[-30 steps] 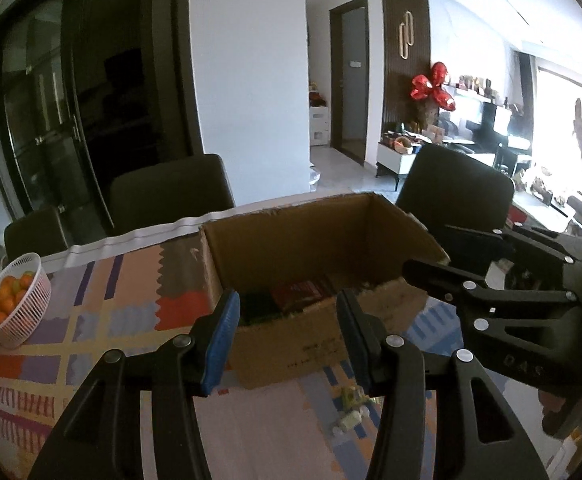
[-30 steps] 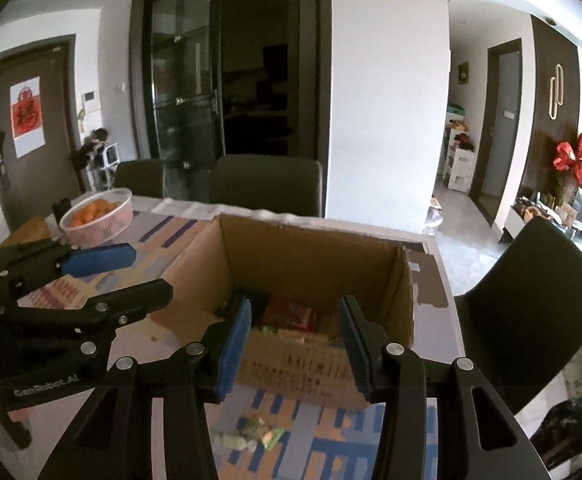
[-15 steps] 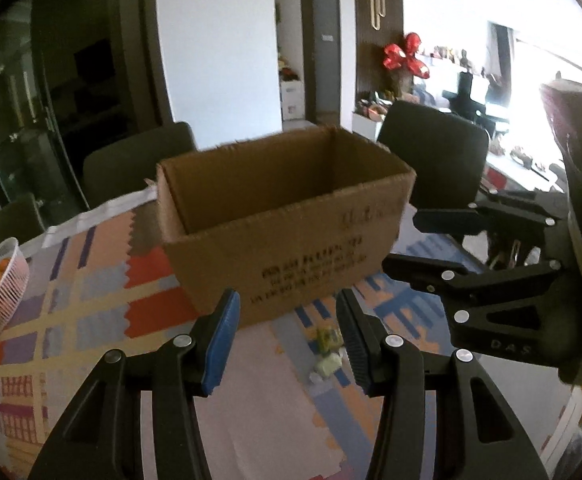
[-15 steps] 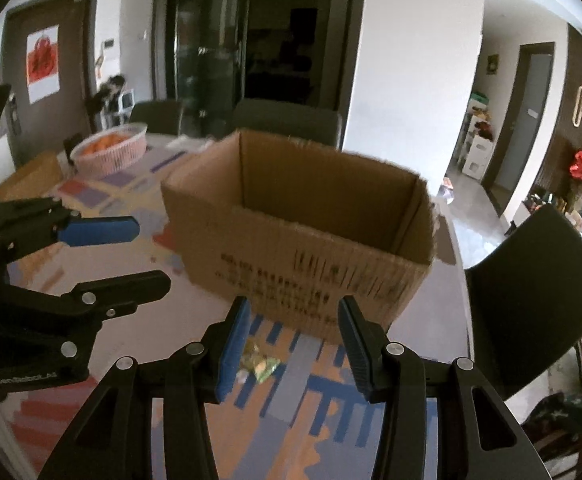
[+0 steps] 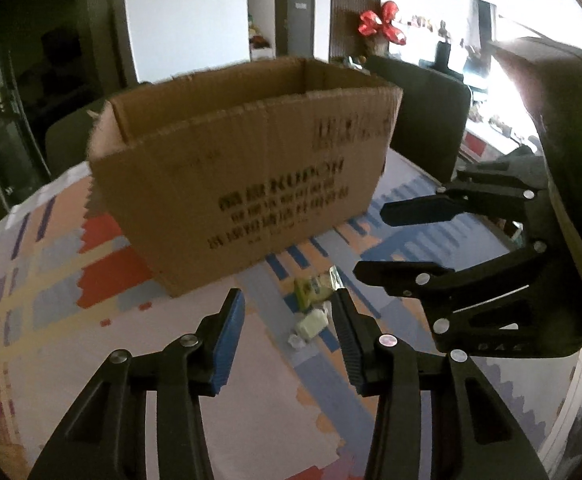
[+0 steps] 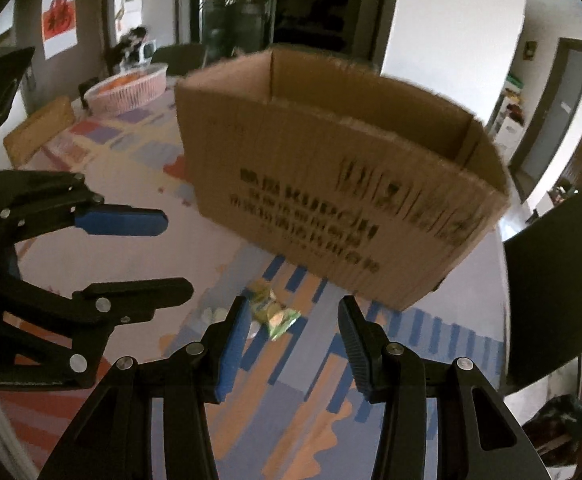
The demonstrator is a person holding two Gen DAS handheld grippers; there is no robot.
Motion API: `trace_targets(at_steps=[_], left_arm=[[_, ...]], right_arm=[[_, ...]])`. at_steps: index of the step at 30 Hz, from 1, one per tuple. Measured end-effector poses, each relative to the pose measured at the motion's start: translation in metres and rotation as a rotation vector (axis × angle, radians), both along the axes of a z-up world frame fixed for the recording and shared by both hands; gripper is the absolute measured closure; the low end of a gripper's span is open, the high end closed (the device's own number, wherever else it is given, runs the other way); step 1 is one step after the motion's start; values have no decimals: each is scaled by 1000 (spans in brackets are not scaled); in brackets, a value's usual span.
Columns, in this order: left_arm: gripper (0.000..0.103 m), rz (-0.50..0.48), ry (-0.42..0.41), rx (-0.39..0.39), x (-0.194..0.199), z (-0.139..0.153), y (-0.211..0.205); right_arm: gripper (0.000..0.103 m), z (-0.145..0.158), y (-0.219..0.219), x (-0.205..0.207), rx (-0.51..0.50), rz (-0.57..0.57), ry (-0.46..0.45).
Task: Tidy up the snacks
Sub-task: 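Grasp the white wrapped candy with the left tool while the right tool grasps the green candy pack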
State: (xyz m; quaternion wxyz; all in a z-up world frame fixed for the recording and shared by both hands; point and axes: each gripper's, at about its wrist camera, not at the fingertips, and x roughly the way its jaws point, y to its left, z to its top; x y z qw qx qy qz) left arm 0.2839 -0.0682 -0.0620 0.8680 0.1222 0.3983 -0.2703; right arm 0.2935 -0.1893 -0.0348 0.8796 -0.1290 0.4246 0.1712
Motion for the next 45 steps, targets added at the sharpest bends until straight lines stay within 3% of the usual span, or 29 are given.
trace_targets(at_steps=[6, 18, 31, 37, 45], left_arm=[[59, -61, 39, 39, 4, -25, -8], [60, -114, 116, 59, 14, -53, -17], [75, -87, 129, 33, 18, -55, -10], [82, -80, 151, 12, 21, -55, -1], [82, -46, 154, -8, 14, -54, 3]], right_arm=[[57, -25, 3, 5, -44, 46, 59], [57, -47, 13, 24, -76, 105, 102], [57, -64, 15, 41, -52, 113, 131], [77, -67, 22, 46, -20, 121, 149], [81, -65, 21, 33, 13, 80, 133]])
